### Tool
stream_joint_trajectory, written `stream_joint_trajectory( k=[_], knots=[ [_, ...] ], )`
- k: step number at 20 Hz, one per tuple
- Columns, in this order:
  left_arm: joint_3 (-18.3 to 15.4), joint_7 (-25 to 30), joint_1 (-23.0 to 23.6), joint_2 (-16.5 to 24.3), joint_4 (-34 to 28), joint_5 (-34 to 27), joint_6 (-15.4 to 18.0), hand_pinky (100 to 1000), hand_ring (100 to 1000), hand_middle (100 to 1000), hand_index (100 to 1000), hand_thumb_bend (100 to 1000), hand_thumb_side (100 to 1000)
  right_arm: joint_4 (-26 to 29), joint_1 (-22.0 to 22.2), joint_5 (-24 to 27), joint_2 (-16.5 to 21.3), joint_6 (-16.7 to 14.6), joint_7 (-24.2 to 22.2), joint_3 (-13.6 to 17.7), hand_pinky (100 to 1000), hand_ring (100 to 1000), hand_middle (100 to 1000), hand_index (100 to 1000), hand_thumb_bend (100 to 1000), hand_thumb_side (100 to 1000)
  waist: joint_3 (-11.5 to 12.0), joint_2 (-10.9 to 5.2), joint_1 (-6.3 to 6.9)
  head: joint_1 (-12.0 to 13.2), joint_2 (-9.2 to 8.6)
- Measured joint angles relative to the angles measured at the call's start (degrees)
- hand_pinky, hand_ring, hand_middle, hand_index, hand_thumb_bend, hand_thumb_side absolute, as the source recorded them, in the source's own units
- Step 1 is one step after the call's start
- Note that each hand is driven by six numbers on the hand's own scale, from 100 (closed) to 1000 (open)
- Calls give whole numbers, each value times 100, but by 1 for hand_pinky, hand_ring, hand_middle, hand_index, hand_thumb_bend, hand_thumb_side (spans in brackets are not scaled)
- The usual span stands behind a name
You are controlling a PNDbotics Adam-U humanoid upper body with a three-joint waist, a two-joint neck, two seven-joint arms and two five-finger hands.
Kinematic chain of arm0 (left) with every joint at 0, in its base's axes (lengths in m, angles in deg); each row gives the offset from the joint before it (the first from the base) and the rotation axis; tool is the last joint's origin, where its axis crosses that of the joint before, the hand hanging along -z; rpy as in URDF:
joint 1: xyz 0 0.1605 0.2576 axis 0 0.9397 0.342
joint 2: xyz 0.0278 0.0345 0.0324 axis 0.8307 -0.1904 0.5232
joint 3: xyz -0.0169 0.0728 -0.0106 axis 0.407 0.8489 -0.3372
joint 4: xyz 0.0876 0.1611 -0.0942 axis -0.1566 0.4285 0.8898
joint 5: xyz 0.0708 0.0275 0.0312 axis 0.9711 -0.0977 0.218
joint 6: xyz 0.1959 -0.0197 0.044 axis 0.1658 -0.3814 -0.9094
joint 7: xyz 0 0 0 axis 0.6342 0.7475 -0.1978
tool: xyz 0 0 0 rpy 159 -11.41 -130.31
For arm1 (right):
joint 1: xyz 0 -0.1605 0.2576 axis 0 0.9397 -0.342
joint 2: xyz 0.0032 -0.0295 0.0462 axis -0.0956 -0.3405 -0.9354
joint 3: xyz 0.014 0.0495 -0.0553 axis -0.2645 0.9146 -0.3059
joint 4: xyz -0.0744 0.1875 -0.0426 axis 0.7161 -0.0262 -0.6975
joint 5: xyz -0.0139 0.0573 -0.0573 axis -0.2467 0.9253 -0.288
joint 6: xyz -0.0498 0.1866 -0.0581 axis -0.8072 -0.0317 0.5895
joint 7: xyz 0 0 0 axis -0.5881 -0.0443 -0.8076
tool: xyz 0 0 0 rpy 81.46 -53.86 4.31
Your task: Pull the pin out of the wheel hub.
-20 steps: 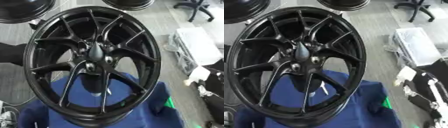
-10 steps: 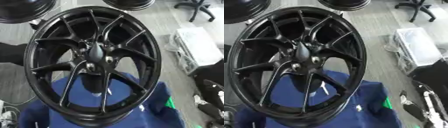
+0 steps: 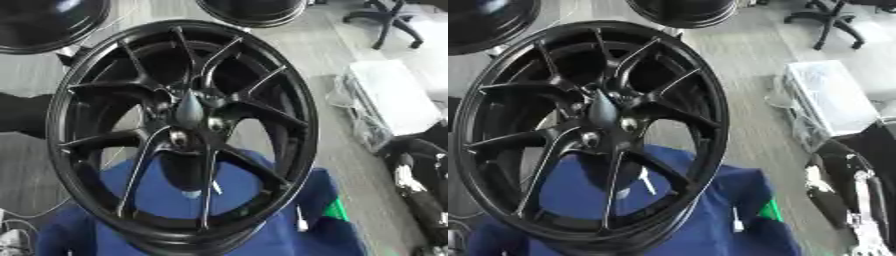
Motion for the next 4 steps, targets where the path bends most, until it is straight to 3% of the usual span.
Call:
stream_joint_trajectory(
  k=[2, 3, 4],
  knots=[
    [-108, -62, 4, 221, -54, 239, 123, 754, 816, 765, 851, 100, 671, 0, 98, -156, -27, -650, 477, 143, 958, 824, 817, 874, 100, 430, -17, -63, -3, -60, -42],
    [-192, -123, 31, 325, -56, 335, 180, 756, 821, 772, 852, 118, 679, 0, 155, -252, -73, -836, 669, 210, 958, 820, 815, 870, 100, 442, -17, -93, -2, -82, -58],
    [-292, -208, 84, 419, -11, 423, 219, 758, 824, 775, 851, 108, 675, 0, 219, -339, -138, -896, 821, 267, 956, 817, 811, 866, 100, 398, -12, -121, 4, -102, -88]
  ],
)
